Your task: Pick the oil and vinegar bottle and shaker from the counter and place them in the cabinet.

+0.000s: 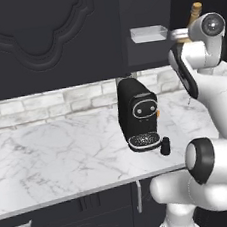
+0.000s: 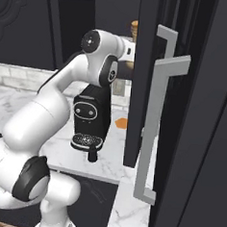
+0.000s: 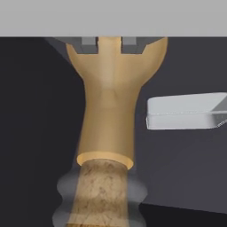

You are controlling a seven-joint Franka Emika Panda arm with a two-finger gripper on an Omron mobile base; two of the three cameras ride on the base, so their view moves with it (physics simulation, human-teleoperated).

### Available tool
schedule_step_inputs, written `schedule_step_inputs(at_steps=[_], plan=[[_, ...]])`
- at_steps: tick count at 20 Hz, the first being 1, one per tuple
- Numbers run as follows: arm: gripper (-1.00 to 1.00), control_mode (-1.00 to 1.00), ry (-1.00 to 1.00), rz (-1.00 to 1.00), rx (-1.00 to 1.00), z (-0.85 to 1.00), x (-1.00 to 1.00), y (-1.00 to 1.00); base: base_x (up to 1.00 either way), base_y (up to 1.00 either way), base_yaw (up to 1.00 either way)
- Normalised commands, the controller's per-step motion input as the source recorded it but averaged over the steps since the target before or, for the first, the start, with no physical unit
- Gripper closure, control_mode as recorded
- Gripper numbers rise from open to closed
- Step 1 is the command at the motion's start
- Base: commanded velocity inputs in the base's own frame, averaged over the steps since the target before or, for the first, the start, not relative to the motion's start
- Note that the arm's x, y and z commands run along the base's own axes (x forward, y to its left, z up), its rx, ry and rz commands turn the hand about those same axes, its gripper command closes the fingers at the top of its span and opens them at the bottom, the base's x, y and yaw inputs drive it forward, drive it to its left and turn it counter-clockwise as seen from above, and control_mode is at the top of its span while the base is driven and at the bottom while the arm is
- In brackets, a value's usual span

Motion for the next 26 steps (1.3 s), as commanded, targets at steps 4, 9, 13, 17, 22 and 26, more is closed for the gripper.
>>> schedule_step_inputs(at_steps=[4,9,13,17,22,26], plan=[[-1.00,-1.00,0.00,0.00,0.00,-0.60,0.62,0.00,0.00,0.00,0.00],[-1.00,-1.00,0.00,0.00,0.00,-0.56,0.35,0.00,0.00,0.00,0.00],[-1.00,-1.00,0.00,0.00,0.00,-0.59,0.12,0.00,0.00,0.00,0.00],[-1.00,-1.00,0.00,0.00,0.00,-0.65,0.15,0.00,0.00,0.00,0.00],[-1.00,-1.00,0.00,0.01,0.00,-0.28,0.59,0.00,0.00,0.00,0.00],[-1.00,-1.00,0.00,0.00,0.00,0.00,0.54,0.00,0.00,0.00,0.00]])
